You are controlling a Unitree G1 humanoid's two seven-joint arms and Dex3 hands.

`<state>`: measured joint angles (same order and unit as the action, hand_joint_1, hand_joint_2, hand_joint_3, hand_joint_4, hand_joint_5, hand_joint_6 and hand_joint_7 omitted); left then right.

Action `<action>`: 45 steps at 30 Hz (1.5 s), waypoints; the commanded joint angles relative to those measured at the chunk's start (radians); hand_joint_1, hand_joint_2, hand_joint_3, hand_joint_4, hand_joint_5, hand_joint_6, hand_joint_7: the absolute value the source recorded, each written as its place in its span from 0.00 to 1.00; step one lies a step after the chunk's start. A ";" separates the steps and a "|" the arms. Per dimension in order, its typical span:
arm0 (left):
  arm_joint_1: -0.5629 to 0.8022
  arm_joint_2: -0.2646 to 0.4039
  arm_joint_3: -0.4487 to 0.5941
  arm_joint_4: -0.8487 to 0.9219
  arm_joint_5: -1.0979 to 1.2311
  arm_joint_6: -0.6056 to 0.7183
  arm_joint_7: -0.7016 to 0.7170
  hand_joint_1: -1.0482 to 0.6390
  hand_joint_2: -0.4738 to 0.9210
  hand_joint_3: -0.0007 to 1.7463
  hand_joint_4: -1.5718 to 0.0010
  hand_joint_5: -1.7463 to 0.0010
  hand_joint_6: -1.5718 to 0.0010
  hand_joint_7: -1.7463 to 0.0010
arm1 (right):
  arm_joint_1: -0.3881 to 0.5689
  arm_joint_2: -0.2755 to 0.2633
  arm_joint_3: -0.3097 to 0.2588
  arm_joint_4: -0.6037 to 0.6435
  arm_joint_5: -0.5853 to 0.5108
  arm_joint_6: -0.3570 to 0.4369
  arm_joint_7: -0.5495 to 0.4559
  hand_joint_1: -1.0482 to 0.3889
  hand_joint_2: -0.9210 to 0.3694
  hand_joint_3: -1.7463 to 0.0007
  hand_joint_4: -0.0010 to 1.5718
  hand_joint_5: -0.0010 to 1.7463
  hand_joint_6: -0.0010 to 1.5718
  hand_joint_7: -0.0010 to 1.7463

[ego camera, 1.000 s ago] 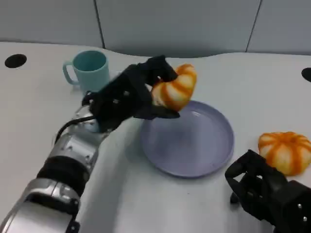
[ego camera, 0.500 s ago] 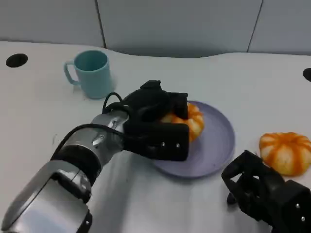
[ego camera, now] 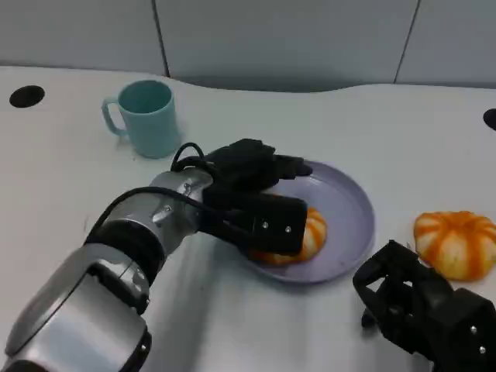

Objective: Grasp the bread from the table and place it into the plate.

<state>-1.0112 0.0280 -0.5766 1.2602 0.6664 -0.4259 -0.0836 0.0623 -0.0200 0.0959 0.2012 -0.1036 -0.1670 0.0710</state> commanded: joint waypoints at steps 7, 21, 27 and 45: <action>0.009 0.042 0.144 -0.023 -0.152 -0.076 -0.081 0.10 1.00 0.10 0.98 0.99 0.92 0.99 | -0.002 -0.013 -0.010 0.007 0.000 -0.025 -0.011 0.53 0.00 0.81 0.35 1.00 0.23 1.00; 0.339 0.090 0.559 -0.363 -0.763 0.012 -0.570 0.13 1.00 0.14 0.89 0.93 0.84 0.97 | -0.004 -0.021 -0.018 0.012 0.022 -0.021 0.005 0.54 0.00 0.80 0.35 1.00 0.23 1.00; 0.676 0.088 0.720 -0.813 -1.088 0.331 -0.587 0.25 1.00 0.08 0.69 0.81 0.67 0.93 | -0.013 -0.022 -0.018 0.018 0.022 -0.019 0.008 0.55 0.00 0.80 0.37 1.00 0.24 1.00; 1.048 0.080 0.742 -1.115 -1.021 0.499 -0.354 0.49 0.99 0.01 0.69 0.00 0.76 0.03 | 0.009 -0.019 -0.015 -0.029 0.031 0.018 0.014 0.53 0.00 0.81 0.38 1.00 0.24 1.00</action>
<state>0.0176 0.0858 0.1794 0.1524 -0.4098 0.0993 -0.4719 0.0656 -0.0288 0.0946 0.1930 -0.0853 -0.1642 0.0853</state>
